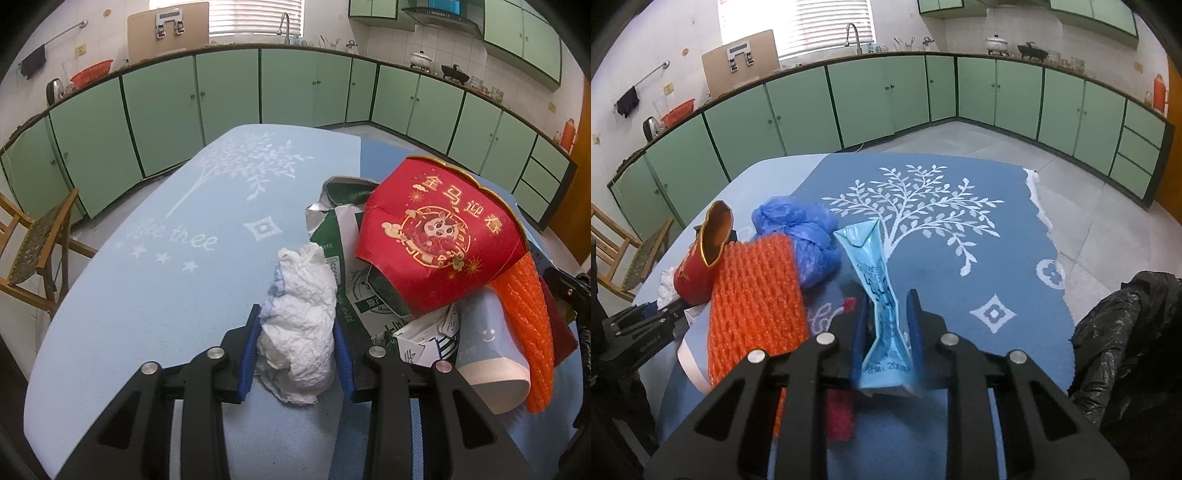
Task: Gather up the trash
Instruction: 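Carry the white tissue and blue juice carton toward the bin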
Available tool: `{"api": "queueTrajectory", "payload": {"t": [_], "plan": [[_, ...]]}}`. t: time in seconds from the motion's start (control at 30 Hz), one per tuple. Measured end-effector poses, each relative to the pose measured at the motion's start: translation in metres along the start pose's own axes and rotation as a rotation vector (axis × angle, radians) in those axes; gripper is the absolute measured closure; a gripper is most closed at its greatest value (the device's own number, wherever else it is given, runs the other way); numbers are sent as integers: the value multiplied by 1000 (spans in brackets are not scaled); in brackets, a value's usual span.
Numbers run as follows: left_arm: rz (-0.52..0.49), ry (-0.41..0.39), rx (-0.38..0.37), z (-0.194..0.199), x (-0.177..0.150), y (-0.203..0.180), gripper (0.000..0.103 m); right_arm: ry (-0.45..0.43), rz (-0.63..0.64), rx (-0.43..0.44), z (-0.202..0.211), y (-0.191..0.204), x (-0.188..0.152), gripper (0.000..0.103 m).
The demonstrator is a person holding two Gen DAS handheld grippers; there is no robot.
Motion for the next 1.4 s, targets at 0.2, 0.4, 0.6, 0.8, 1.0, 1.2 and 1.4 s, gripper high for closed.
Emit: {"api": "queueTrajectory", "payload": {"t": [0.2, 0.4, 0.6, 0.8, 1.0, 1.2, 1.4], "plan": [[-6, -16, -3, 5, 2, -2, 72, 5, 21, 8, 4, 1, 0, 88], [-8, -50, -14, 26, 4, -5, 75, -34, 4, 15, 27, -6, 0, 89], [-18, -99, -22, 55, 5, -11, 76, -71, -17, 8, 53, -17, 0, 89], [-36, -147, -48, 88, 1, -26, 76, -109, -11, 2, 83, -18, -2, 89], [-54, -171, -68, 113, -3, -44, 76, -144, -6, 8, 109, -17, -4, 89], [-87, -187, -93, 131, -6, -66, 77, -169, -6, 12, 132, -18, -8, 89], [-138, -198, -128, 145, -9, -97, 77, -196, -20, 11, 153, -24, -13, 89]]}}
Point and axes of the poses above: each gripper's, at about its wrist camera, not at the fingertips, and z roughly against the way its jaws point, y to its left, x to its top, the point moved 8 cm from there along -z, roughly the way its jaws point, and after that the axes turned 14 degrees about y, right-handed, at the moved point
